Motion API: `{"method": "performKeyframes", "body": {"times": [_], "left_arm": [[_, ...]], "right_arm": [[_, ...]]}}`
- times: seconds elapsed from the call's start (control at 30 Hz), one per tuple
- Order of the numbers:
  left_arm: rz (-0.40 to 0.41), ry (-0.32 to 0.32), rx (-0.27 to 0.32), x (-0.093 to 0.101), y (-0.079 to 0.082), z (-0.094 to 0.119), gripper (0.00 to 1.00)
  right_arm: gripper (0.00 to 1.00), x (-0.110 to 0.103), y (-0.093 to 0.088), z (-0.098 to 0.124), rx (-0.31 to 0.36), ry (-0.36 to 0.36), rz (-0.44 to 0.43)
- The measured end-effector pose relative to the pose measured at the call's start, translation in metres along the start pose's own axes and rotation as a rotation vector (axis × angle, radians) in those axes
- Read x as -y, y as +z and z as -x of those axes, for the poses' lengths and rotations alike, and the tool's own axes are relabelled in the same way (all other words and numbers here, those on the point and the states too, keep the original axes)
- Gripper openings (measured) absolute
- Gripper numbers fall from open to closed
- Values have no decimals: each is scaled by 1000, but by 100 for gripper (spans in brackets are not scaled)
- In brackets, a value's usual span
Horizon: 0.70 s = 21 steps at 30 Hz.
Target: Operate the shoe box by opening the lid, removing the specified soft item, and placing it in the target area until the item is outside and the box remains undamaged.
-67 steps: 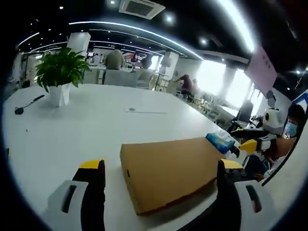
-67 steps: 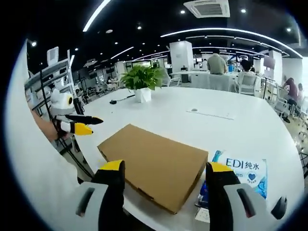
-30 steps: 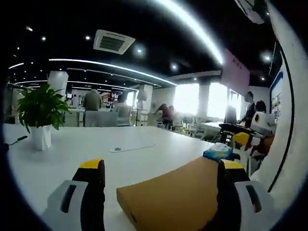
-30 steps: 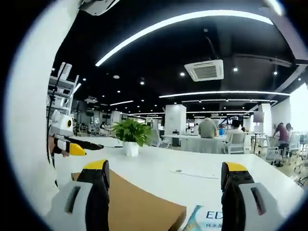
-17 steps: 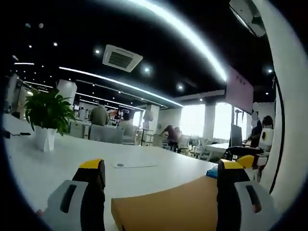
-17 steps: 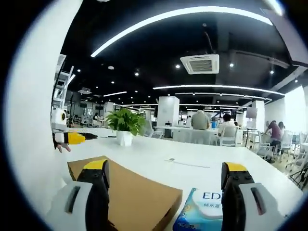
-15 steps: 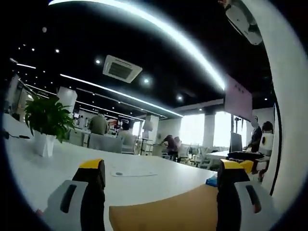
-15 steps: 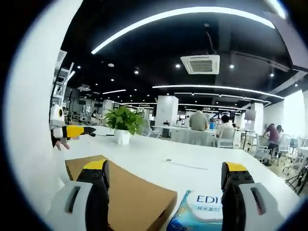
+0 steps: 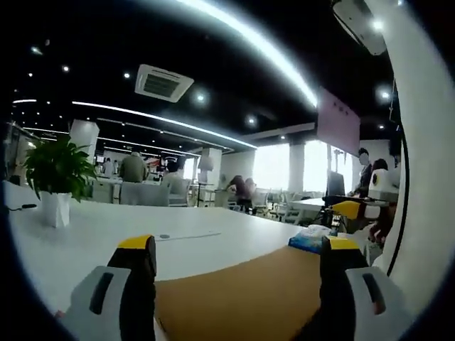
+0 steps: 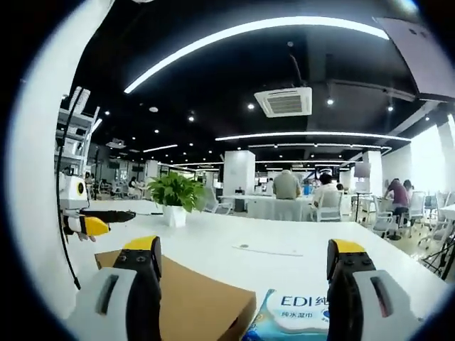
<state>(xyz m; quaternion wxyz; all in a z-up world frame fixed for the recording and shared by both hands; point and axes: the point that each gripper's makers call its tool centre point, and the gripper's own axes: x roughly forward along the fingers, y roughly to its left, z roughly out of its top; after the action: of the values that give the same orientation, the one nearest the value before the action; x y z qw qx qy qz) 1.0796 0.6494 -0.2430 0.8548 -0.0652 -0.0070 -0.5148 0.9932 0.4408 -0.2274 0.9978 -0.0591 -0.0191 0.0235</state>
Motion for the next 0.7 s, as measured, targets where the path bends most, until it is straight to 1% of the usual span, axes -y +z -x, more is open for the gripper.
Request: {"method": "performKeyframes", "body": {"times": [0.07,0.1,0.13,0.2,0.33,0.4,0.43,0.53,0.63,0.7], "left_arm": [[21,17,-16,-2,-3,1,99],[3,43,-30,-5,-3,1,99],[-22,54,-35,-7,-1,2,99],[-19,69,-36,-8,1,3,99],[-33,96,-54,-11,-2,7,99],[-23,94,-62,-7,-3,7,99],[-33,93,-75,-5,-5,7,99],[-39,92,-91,4,-4,6,99],[-46,96,-94,8,-3,8,99],[-32,115,-115,7,-5,12,99]], "right_arm": [[100,-3,-2,0,-14,20,11],[100,-8,-2,-1,-10,55,7],[100,-9,-2,-1,-17,64,3],[100,-9,1,-1,-5,66,15],[100,-8,0,0,-13,78,0],[100,-7,3,2,-2,84,2],[100,-7,4,2,1,87,2],[100,-6,4,2,-6,99,13],[100,-4,5,4,-10,103,13],[100,-3,4,7,-16,104,-2]]}}
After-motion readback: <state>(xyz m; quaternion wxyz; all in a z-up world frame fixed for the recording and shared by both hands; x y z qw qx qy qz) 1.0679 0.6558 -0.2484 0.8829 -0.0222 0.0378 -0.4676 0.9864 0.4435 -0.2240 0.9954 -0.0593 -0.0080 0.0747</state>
